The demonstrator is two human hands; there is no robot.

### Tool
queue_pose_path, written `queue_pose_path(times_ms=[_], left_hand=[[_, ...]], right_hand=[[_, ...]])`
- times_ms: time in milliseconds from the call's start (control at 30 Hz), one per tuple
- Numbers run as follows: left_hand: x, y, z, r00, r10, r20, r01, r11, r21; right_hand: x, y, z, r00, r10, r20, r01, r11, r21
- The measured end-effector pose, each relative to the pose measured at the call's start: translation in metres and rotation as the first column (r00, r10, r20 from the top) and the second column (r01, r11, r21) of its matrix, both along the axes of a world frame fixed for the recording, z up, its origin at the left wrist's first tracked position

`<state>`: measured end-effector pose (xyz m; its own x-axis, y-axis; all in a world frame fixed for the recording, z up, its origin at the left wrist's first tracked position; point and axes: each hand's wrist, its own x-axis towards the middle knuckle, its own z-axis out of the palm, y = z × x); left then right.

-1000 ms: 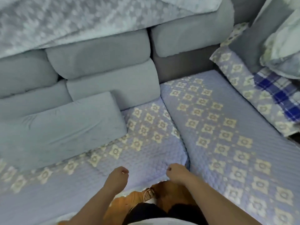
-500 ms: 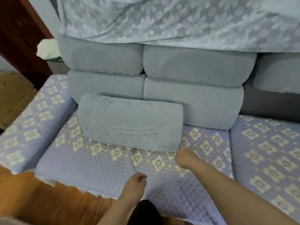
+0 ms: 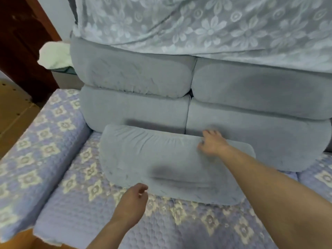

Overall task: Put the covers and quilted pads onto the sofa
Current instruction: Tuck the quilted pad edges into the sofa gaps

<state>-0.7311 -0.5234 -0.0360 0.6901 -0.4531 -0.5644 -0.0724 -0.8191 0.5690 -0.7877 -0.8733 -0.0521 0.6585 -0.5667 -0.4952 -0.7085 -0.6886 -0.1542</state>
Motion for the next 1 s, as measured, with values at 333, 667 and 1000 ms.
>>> queue_pose_path(times_ms=[333, 667, 1000], left_hand=[[0.073, -0.047, -0.035, 0.487, -0.620, 0.615, 0.635, 0.735, 0.238], [0.041, -0.012, -0.042, 0.029, -0.723, 0.690, 0.804, 0.427, 0.414], [-0.031, -0.070, 0.022, 0.560, -0.756, 0.339, 0.502, 0.635, 0.586]], right_hand=[[-0.084, 0.105, -0.023, 0.942, 0.176, 0.288, -0.104, 0.963, -0.247], [-0.104, 0.134, 0.008, 0.954, -0.214, 0.212, 0.244, 0.962, -0.125], [-0.153, 0.106, 0.040, 0.972, 0.038, -0.234, 0.026, 0.964, 0.264]])
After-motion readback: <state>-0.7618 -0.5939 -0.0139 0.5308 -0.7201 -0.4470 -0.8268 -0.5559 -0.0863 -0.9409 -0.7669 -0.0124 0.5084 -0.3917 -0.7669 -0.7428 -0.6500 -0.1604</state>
